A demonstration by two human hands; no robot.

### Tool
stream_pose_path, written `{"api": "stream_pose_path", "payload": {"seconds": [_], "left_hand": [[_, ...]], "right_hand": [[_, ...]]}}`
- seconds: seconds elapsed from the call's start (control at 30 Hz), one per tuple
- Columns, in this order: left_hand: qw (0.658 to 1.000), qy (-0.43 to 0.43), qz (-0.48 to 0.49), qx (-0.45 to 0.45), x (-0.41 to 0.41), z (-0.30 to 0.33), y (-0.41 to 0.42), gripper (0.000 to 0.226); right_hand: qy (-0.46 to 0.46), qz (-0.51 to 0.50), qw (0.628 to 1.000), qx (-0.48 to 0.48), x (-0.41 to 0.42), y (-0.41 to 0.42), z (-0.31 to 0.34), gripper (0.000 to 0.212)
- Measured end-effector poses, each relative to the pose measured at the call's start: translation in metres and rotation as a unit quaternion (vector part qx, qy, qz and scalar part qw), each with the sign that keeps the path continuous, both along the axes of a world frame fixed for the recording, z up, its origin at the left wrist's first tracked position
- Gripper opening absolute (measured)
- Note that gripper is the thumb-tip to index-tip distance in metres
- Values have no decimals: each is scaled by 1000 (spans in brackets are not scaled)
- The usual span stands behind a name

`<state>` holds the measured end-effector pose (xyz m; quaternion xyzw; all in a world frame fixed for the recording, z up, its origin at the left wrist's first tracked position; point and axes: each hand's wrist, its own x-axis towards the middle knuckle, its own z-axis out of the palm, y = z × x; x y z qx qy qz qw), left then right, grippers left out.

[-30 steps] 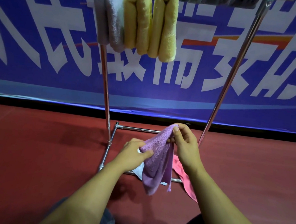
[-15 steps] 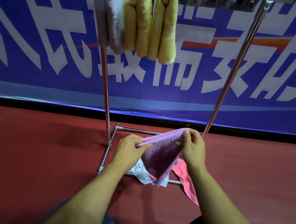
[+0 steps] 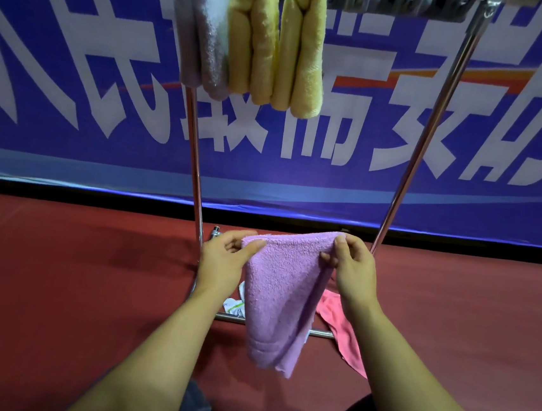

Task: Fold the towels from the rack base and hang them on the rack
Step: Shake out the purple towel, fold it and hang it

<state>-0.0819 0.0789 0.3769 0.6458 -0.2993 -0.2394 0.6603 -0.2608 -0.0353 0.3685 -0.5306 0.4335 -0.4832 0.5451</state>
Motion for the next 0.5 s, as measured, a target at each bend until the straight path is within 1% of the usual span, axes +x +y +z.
{"api": "stream_pose_path", "payload": {"seconds": [0.07,0.13,0.2,0.3,0.37,0.43,0.5], "left_hand": [[1000,26,5,-16,3,-3,-2,15],[999,42,7,-24,5,-5,-2,11],[999,35,1,-24,6,-6,-3,10],[999,-31,-28,-12,5,-5,-2,10],[995,-71,-74,16,6,-9,-1,13],[984,-104,-136,50,4,-13,2,15],[966,-158,-187,85,0,-16,5,21]], "right_hand": [[8,-3,1000,3,1,1,1,17],[15,-7,1000,6,1,1,1,18],[19,-12,1000,0,1,0,0,18],[30,-26,999,-8,-1,-2,-2,16],[34,-41,999,-8,-4,-5,-4,17],[33,-51,998,-2,-7,-8,-5,16],[33,-53,998,0,-10,-10,-6,15]]}}
